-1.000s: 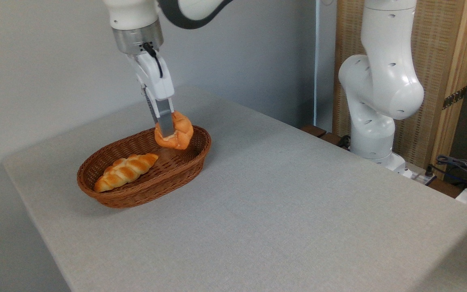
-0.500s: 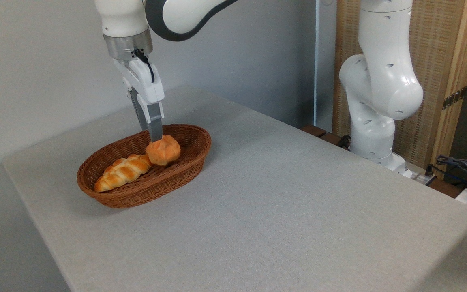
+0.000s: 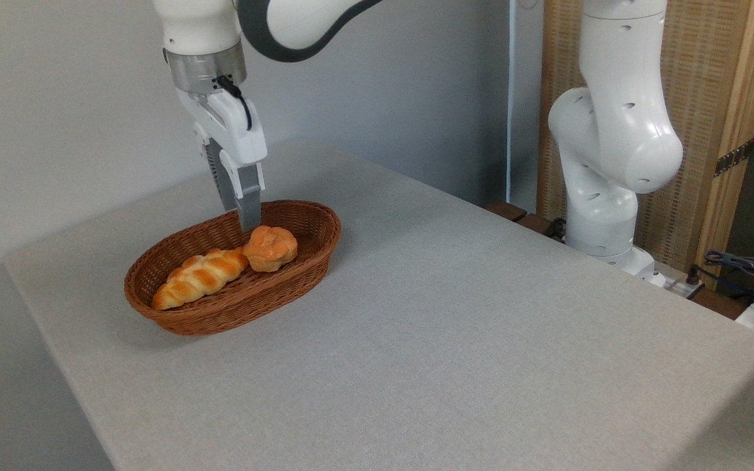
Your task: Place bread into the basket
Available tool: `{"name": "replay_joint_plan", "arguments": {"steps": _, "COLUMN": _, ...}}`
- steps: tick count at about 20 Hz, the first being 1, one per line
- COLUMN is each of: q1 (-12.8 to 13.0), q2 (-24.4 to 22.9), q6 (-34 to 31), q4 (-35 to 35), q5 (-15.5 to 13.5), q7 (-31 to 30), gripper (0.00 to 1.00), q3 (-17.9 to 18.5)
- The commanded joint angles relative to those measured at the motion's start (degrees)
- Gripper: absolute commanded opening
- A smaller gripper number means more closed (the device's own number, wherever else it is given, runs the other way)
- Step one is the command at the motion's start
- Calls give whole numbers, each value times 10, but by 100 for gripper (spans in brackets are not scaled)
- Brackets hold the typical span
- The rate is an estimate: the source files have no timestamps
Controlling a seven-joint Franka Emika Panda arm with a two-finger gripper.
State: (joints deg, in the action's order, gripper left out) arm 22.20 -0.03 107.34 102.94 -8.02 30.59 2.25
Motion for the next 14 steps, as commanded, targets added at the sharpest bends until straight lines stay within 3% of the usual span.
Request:
{"name": "replay_joint_plan", "arguments": {"steps": 1, "q1": 2, "q2": -22, "q6": -75, "q4": -55, "q5": 2, "q7": 2, "gripper": 100, "q3": 82}}
{"name": "replay_joint_plan", "arguments": {"steps": 3, "q1": 2, "q2": -18, "q6": -107, "q4": -87, "q5": 22, "q7": 4, "gripper": 100, "q3": 117}}
{"name": "replay_joint_plan", "arguments": {"steps": 5, "q1": 0, "q2": -18, "q6": -107, "q4": -89, "q5": 23, "q7": 11, "gripper": 100, "q3": 137}}
{"name": "replay_joint_plan", "arguments": {"steps": 7, "q1": -15, "q2": -19, "q6": -108, "q4": -91, "q5": 23, "q7": 25, "gripper": 100, "q3": 138}}
{"name": "replay_joint_plan", "arguments": {"steps": 9, "q1": -50, "q2": -19, "q6": -110, "q4": -90, "q5": 22, "q7": 39, "gripper": 100, "q3": 119}}
{"name": "replay_joint_plan", "arguments": {"steps": 12, "q1": -114, "q2": -18, "q6": -120, "q4": -91, "q5": 22, "q7": 46, "gripper": 100, "q3": 59}}
{"name": "replay_joint_plan", "arguments": {"steps": 14, "q1": -133, "q2": -18, "q6": -120, "q4": -91, "q5": 23, "q7": 46, "gripper": 100, "q3": 38}}
